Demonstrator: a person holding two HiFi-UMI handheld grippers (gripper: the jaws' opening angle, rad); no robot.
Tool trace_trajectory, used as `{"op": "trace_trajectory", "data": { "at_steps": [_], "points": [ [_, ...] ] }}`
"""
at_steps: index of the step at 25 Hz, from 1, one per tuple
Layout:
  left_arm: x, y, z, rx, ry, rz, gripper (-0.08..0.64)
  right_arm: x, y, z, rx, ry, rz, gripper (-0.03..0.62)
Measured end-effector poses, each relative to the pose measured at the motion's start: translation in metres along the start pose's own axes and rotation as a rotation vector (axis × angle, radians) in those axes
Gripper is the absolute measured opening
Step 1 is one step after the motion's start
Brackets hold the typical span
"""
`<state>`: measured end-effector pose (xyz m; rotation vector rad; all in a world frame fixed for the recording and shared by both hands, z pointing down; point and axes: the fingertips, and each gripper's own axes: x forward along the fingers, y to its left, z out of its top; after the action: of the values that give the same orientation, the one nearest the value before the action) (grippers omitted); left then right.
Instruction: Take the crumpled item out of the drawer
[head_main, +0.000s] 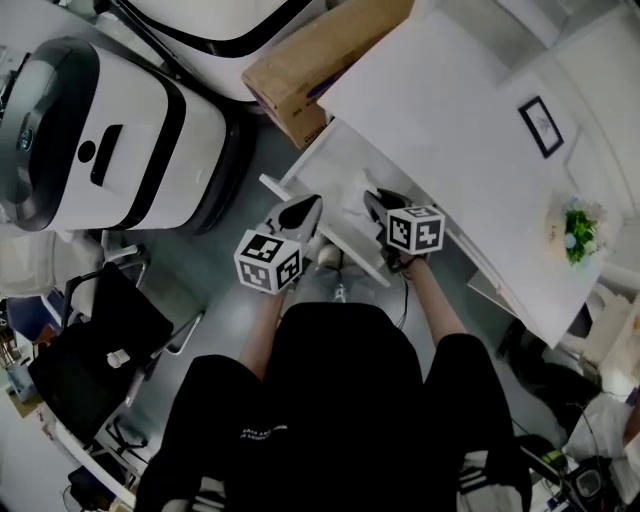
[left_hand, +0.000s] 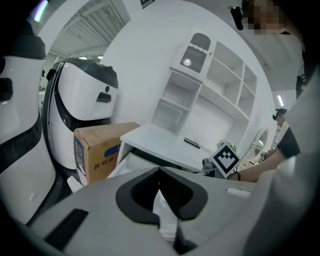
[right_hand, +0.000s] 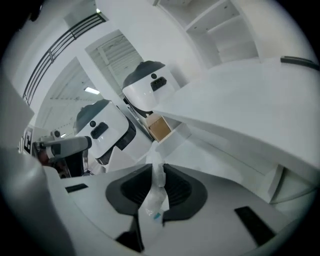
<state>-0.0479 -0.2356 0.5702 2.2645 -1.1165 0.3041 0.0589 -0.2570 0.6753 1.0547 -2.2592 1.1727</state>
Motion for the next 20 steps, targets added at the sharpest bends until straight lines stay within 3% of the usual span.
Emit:
{"op": "trace_trajectory", "data": {
  "at_steps": [20],
  "points": [
    [-0.051,-0.036,0.065,0.155,-0.173,0.007,-0.003,-0.115,0.062,0.093,-0.032,-0.406,0.112,0.057]
  ]
}}
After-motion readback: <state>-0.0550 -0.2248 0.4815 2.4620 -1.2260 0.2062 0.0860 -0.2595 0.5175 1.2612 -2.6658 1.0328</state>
